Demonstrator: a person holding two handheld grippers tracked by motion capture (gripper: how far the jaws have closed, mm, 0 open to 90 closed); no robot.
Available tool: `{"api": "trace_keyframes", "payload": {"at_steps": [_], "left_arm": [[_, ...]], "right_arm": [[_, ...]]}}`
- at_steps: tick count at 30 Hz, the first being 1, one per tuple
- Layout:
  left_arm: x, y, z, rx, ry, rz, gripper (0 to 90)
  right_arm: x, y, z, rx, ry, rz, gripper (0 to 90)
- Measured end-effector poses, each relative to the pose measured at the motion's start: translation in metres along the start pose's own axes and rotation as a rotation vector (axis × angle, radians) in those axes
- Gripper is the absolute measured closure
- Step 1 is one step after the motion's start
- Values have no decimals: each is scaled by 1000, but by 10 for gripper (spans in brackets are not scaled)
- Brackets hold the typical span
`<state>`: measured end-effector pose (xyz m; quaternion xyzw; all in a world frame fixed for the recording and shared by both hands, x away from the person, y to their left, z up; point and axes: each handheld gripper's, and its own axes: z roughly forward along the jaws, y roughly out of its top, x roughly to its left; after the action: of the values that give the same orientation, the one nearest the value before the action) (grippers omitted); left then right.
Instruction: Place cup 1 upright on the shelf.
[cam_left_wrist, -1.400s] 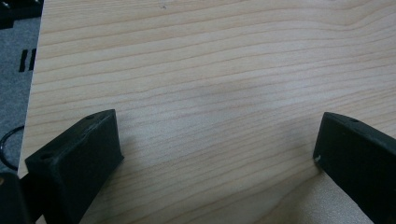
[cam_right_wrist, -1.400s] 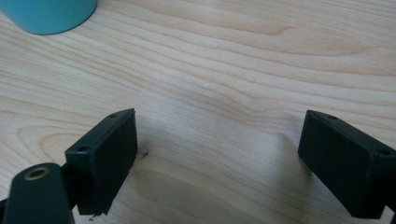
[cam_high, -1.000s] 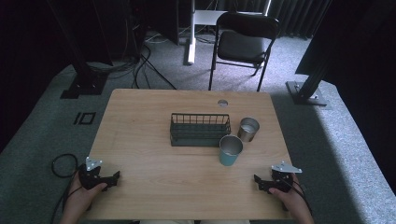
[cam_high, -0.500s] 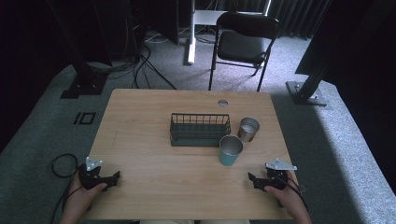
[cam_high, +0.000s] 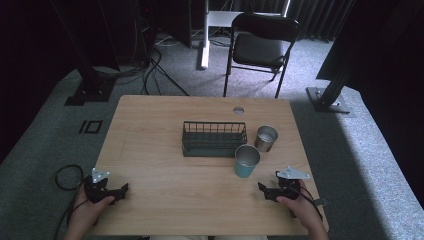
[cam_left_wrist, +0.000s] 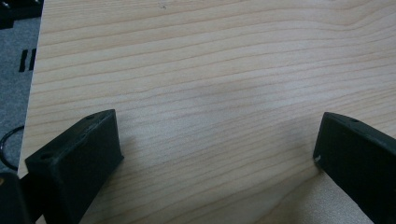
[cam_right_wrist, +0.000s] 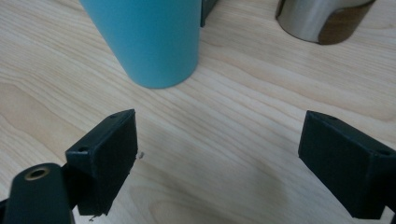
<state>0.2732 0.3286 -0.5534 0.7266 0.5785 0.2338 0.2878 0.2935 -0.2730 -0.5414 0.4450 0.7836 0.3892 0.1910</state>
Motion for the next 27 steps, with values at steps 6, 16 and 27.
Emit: {"api": "trace_keyframes", "payload": {"at_steps": [6, 16, 27], "left_arm": [[0, 0, 0, 1, 0, 1, 13], [0, 0, 0, 1, 0, 1, 13], [0, 0, 0, 0, 0, 0, 13]], "right_arm": [[4, 4, 7, -22, 26, -1, 116], [10, 14, 13, -67, 55, -18, 116], [14, 24, 15, -106, 78, -35, 116]]}}
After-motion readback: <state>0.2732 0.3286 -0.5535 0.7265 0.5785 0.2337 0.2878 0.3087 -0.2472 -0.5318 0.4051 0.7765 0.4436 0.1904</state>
